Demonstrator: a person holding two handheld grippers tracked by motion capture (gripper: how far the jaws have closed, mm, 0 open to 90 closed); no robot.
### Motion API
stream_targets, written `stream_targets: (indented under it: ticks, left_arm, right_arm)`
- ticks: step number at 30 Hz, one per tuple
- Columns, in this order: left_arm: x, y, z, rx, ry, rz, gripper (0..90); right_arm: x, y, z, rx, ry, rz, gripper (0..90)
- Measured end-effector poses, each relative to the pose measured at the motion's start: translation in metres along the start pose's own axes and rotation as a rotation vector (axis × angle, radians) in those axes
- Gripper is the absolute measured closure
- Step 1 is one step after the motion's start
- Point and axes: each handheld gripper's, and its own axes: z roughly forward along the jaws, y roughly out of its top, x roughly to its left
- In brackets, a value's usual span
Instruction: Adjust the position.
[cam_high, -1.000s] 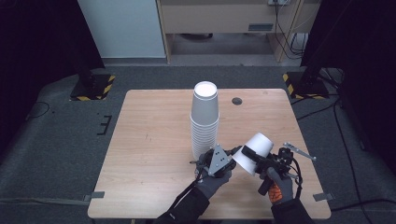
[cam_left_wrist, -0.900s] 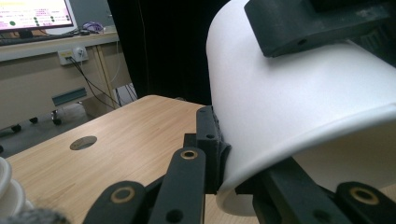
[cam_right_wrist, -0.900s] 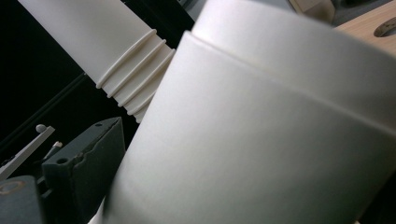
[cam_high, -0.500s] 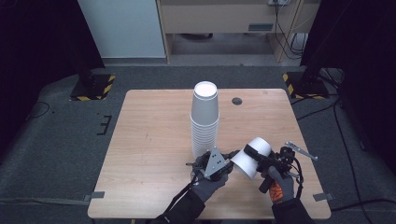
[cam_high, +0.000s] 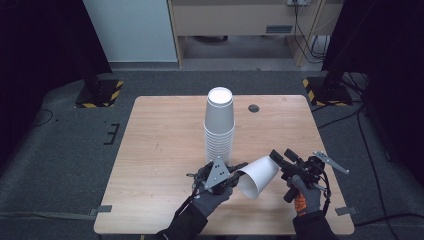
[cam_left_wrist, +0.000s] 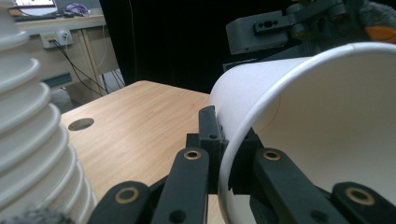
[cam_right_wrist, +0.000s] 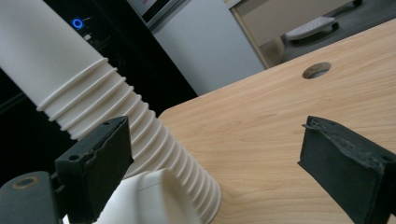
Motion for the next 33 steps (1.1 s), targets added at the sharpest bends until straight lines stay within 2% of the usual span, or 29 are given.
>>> stream_targets:
  ticks: [3,5,9,13,14,15,17,18,20,29,33]
  left_arm:
    - [0.003,0.0,-0.005,0.008,-0.005,-0.001,85.7]
    - [0.007,0.001,-0.011,0.01,-0.008,-0.011,85.8]
    - [0.012,0.0,-0.02,0.013,-0.005,-0.027,85.8]
    - [0.017,-0.002,-0.028,0.022,-0.003,-0.039,85.7]
    - [0.017,-0.002,-0.028,0.022,-0.003,-0.039,85.7]
    - [0.019,-0.004,-0.031,0.026,0.0,-0.041,85.7]
    - [0.02,-0.004,-0.035,0.028,0.002,-0.044,85.8]
    - [0.02,-0.004,-0.035,0.028,0.002,-0.044,85.8]
    - [0.023,-0.005,-0.042,0.029,0.007,-0.045,85.8]
    - [0.032,-0.008,-0.065,0.025,0.034,-0.072,85.8]
    - [0.034,-0.01,-0.069,0.032,0.041,-0.075,85.8]
  right_arm:
    - [-0.002,0.001,-0.001,-0.007,-0.02,-0.019,9.3]
    - [-0.005,0.003,-0.002,-0.012,-0.053,-0.068,9.2]
    - [-0.008,0.004,-0.003,-0.006,-0.094,-0.128,9.6]
    - [-0.009,0.004,-0.003,0.012,-0.109,-0.192,10.1]
    - [-0.009,0.004,-0.003,0.012,-0.109,-0.192,10.1]
    - [-0.008,0.004,-0.002,0.021,-0.128,-0.227,10.1]
    - [-0.008,0.003,-0.002,0.027,-0.14,-0.259,10.2]
    - [-0.008,0.003,-0.002,0.027,-0.14,-0.259,10.2]
    - [-0.009,0.003,-0.002,0.039,-0.159,-0.304,10.3]
    - [-0.016,0.003,-0.003,0.067,-0.202,-0.363,10.6]
    - [-0.019,0.001,-0.004,0.079,-0.208,-0.364,10.6]
